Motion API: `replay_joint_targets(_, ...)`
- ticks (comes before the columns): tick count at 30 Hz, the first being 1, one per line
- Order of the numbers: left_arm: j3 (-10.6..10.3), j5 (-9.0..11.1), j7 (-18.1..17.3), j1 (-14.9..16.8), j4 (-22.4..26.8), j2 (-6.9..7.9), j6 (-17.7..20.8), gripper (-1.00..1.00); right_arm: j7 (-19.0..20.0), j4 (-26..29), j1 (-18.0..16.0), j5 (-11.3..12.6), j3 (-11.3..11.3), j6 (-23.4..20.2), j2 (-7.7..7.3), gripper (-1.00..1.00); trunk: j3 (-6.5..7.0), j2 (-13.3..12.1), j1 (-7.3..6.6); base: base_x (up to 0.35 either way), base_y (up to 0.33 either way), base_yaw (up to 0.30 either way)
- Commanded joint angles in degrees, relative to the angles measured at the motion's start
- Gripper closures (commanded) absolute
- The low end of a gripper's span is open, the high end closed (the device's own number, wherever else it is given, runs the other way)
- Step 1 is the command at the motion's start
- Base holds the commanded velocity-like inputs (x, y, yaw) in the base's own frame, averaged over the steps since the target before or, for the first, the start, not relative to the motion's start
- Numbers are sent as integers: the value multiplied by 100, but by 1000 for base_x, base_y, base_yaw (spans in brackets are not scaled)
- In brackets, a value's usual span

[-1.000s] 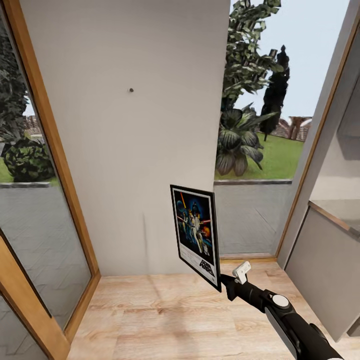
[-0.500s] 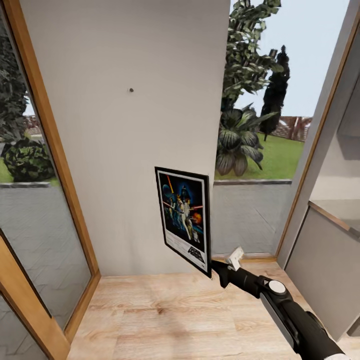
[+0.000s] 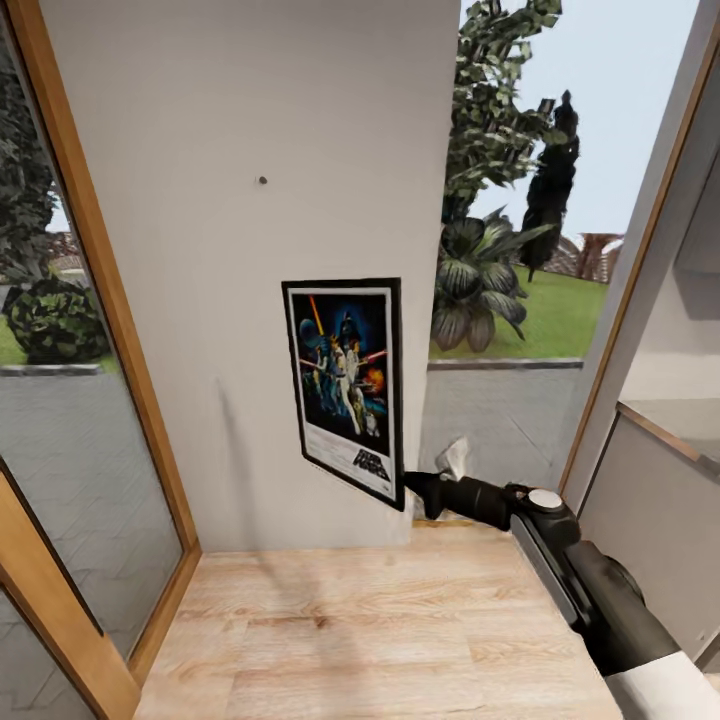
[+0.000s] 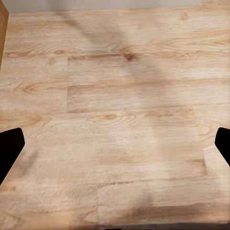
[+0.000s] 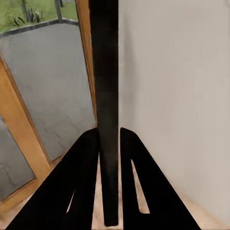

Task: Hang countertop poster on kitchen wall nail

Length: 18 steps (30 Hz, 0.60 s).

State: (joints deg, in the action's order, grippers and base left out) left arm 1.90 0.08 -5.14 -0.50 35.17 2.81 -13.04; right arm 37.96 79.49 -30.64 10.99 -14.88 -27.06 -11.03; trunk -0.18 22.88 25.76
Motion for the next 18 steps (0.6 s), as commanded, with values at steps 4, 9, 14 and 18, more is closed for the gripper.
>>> replay_joint_targets(4, 21, 1, -39, -3, 4, -13, -5, -100, 343, 24, -603, 225, -6, -577, 49, 100, -3, 4, 2, 0, 0, 0)
replay_joint_targets(9, 21, 1, -39, -3, 0, -16, -5, -100, 633, 30, -1180, 290, -6, -1007, 126, 100, -3, 4, 2, 0, 0, 0)
replay_joint_targets(14, 21, 1, -39, -3, 0, -17, -5, -100, 875, 17, -1701, 395, -6, -1364, 196, 100, -3, 4, 2, 0, 0, 0)
replay_joint_targets(18, 21, 1, -39, -3, -1, -17, -5, -100, 941, -15, -2161, 836, -2, -1632, 240, 100, -3, 4, 2, 0, 0, 0)
